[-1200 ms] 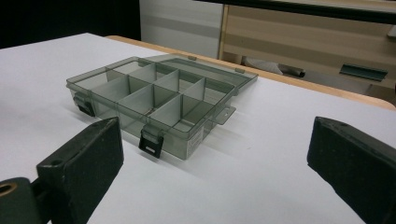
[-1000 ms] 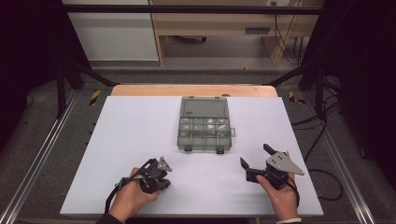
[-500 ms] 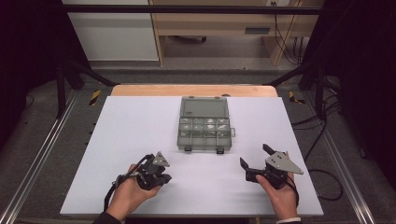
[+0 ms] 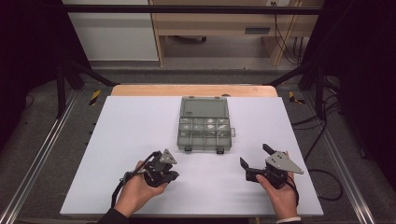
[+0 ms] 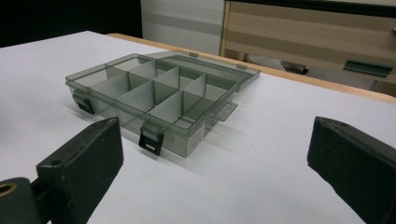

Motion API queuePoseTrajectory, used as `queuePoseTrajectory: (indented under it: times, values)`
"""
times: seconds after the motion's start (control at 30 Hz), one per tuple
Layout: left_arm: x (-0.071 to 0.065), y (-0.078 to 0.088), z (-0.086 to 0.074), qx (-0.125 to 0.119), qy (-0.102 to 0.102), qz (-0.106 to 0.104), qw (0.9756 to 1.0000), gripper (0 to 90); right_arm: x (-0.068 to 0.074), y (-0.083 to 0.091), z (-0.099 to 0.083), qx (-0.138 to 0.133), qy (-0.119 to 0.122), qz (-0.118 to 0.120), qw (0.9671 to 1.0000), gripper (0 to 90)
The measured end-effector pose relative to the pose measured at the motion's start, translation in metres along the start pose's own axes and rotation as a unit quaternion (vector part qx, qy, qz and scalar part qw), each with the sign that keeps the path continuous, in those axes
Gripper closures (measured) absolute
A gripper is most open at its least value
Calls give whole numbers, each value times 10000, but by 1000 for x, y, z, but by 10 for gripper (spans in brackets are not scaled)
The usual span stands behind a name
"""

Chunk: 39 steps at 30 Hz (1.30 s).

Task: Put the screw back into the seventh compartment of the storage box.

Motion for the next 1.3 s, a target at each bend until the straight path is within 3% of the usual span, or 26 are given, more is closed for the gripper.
queuePoseTrajectory:
  times: [0.33, 0.6, 0.8, 1.3]
  values:
    - [2, 4, 28, -249, -78, 126, 9996, 883, 1, 1, 0, 3, 11, -19, 10000, 35]
    - [6, 0, 49, -427, 38, 210, 9989, 883, 4, 2, 2, -5, 44, -44, 10000, 32]
    - [8, 2, 65, -521, 13, 250, 9983, 883, 2, 3, 2, -25, 18, -50, 10000, 32]
    - [7, -13, 86, -586, 70, 326, 9977, 883, 4, 1, 2, -21, 71, -36, 10000, 32]
Point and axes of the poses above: each handheld gripper's, and its own axes: y roughly backward along the jaws, z roughly out of its top, x roughly to its left, the point moved 6 cm from there along -y, roughly forward along the jaws, and after that the axes turned 6 degrees about -y, right-handed, at the moved point
